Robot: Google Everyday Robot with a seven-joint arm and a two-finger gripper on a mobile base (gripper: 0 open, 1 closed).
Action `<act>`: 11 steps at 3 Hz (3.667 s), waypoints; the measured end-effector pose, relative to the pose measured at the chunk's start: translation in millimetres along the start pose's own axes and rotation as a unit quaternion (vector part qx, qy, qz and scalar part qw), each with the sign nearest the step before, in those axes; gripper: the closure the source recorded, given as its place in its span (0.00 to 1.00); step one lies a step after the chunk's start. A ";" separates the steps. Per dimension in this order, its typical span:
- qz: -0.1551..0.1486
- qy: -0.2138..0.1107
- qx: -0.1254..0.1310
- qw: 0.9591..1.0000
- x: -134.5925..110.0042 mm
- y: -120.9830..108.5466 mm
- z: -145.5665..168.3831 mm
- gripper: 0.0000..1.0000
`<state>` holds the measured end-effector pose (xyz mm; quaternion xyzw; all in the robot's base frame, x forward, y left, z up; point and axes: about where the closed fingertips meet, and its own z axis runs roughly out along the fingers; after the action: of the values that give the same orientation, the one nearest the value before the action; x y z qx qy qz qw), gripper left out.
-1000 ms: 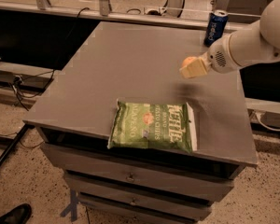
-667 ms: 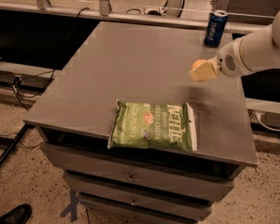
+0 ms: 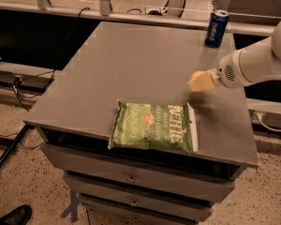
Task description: Move orange near green jalapeno chip bag
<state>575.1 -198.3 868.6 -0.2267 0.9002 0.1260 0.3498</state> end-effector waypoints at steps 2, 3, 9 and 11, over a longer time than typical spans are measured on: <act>0.005 0.010 -0.065 0.998 5.7 39.5 34.5 0.13; 0.006 0.013 -0.073 0.997 6.2 45.9 38.9 0.00; -0.072 -0.031 -0.098 0.992 -30.3 -29.0 9.1 0.00; -0.115 -0.026 -0.119 0.986 -21.1 -30.4 19.8 0.00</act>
Offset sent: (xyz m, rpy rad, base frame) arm -0.0046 0.0649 -0.0370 0.1167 0.0916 0.1210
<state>615.2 -210.2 866.7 -0.3651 0.8374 0.1969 0.3560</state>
